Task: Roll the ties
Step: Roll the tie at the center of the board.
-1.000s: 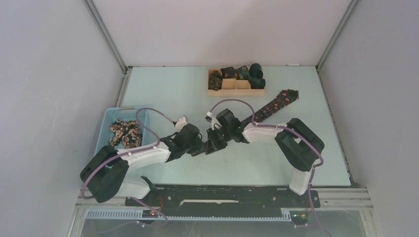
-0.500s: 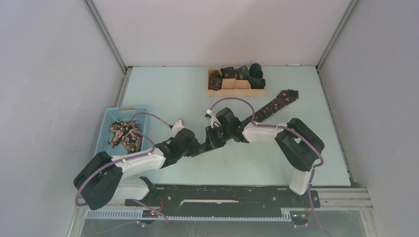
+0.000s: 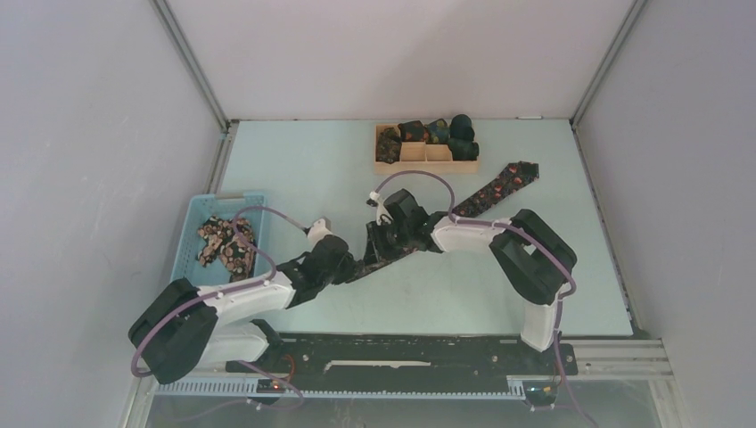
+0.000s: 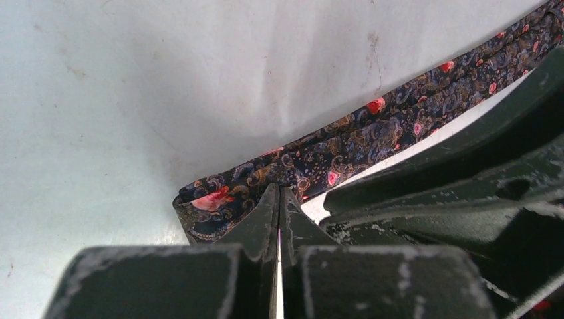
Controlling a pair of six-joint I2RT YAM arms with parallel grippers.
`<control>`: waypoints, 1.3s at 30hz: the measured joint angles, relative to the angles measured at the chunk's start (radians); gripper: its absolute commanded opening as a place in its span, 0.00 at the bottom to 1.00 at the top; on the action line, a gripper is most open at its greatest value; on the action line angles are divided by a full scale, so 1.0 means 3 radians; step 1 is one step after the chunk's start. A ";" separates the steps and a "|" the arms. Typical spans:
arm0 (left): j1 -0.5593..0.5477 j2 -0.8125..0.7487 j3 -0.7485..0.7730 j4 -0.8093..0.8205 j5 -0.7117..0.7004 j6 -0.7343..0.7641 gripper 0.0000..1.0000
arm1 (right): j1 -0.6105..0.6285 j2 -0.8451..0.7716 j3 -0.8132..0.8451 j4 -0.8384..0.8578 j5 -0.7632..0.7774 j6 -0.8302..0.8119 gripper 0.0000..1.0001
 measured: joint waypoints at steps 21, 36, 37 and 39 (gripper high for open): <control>0.0004 -0.0197 -0.0145 0.0095 0.0009 0.0001 0.04 | 0.0128 0.0416 0.0343 -0.0224 0.0223 -0.0029 0.16; 0.0004 -0.1429 -0.0214 -0.0591 -0.0371 0.0201 0.56 | 0.0135 0.0455 0.0392 -0.0259 0.0243 -0.0094 0.14; 0.0004 -0.1537 -0.0277 -0.0590 -0.0404 0.0245 0.63 | 0.0135 0.0456 0.0394 -0.0261 0.0243 -0.0099 0.14; 0.0004 -0.1755 -0.0436 -0.0608 -0.0446 0.0326 0.74 | 0.0135 0.0459 0.0395 -0.0263 0.0243 -0.0100 0.14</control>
